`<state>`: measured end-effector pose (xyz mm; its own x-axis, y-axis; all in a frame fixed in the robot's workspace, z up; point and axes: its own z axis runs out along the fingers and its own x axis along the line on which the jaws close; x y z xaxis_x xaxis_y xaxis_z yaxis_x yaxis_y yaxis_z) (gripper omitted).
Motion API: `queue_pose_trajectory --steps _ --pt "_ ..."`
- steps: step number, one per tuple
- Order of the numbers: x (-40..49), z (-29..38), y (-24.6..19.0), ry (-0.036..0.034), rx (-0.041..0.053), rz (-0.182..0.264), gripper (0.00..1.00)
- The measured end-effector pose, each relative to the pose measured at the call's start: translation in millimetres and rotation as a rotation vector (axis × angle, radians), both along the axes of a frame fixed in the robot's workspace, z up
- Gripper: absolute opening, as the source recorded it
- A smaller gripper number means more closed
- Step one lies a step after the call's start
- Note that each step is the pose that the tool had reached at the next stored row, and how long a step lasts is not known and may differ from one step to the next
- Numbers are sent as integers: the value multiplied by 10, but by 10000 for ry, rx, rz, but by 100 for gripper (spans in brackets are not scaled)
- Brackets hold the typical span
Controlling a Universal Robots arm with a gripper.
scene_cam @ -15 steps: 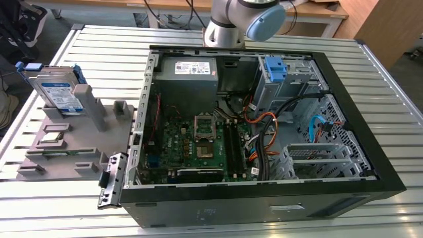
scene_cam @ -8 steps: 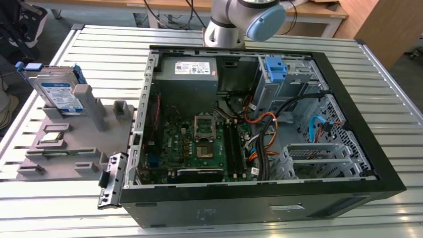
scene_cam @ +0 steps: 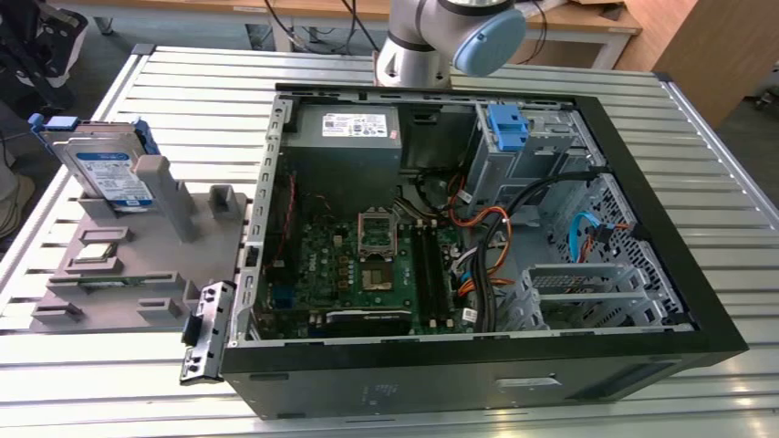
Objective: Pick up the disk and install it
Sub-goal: 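Reach for the disk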
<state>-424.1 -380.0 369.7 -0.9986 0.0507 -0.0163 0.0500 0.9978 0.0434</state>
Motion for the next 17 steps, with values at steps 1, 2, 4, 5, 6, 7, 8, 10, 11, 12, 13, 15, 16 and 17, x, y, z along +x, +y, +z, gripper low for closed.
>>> queue_pose_trajectory --steps 1,2,4,5,6,7,8,10,11,12,13,15,16,17 --pt "0 -1 0 -2 1 6 11" --pt "0 0 0 -2 0 7 11" --pt "-1 0 0 -4 5 9 11" --pt "-2 -1 0 -13 22 10 11" --pt "-2 -1 0 -19 48 9 11" --pt "-2 -1 0 -21 58 9 11" --pt "-2 -1 0 -21 59 9 11" --pt "-2 -7 0 -22 60 9 11" --pt "-2 -10 0 -21 59 9 11" --pt "-2 -13 0 -21 59 9 11" --pt "-2 -14 0 -20 59 10 11" --pt "-2 -14 0 -19 59 10 11" --pt "-2 -14 0 -20 59 10 11" --pt "-2 -14 0 -21 59 10 11"
